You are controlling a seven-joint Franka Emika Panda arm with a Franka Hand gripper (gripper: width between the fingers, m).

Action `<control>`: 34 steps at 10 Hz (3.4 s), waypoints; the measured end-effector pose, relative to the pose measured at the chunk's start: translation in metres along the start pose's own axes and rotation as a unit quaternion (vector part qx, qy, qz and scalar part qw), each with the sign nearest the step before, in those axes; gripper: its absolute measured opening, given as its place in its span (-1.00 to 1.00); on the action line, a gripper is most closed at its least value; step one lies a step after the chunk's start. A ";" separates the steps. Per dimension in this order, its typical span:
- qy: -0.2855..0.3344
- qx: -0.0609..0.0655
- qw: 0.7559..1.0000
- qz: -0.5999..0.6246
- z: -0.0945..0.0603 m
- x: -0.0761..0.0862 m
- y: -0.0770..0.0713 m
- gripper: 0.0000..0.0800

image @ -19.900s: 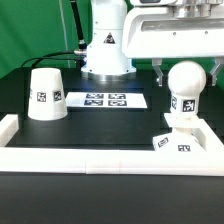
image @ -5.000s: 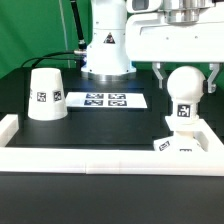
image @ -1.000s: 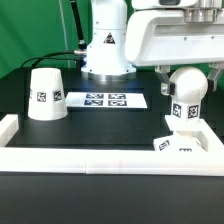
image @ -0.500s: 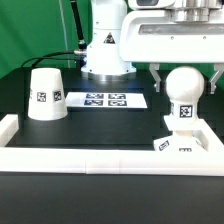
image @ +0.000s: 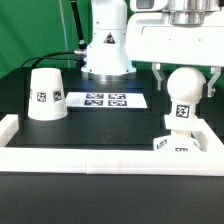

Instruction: Assemble lamp

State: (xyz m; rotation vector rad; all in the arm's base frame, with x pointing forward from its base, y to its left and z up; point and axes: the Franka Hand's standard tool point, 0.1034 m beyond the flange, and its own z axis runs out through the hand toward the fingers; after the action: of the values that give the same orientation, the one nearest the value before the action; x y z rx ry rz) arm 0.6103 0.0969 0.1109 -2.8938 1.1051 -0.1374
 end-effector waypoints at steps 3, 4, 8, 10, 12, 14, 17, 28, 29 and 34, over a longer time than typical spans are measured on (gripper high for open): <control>-0.002 0.000 0.997 0.074 0.000 0.000 0.000 0.45; -0.002 0.001 0.998 0.065 0.000 -0.001 0.000 0.45; -0.008 0.008 0.999 -0.039 -0.034 0.004 0.002 0.75; -0.006 0.015 0.997 -0.072 -0.059 0.007 0.013 0.75; -0.001 0.020 0.997 -0.072 -0.074 0.009 0.022 0.75; -0.002 0.018 0.997 -0.074 -0.070 0.007 0.021 0.75; -0.004 0.016 0.997 -0.077 -0.063 0.002 0.022 0.75; -0.012 0.019 0.995 -0.101 -0.052 0.023 0.118 0.75; -0.017 0.015 0.995 -0.092 -0.047 0.016 0.127 0.75; -0.015 -0.001 0.996 -0.093 -0.036 0.028 0.217 0.75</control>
Offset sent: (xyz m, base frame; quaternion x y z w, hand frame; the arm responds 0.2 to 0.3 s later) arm 0.0000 0.0000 0.0000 0.0000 0.0000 0.0000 1.0000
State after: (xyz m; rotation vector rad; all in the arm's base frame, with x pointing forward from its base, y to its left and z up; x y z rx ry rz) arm 0.4837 -0.0839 0.1332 -2.9855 0.8311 -0.0965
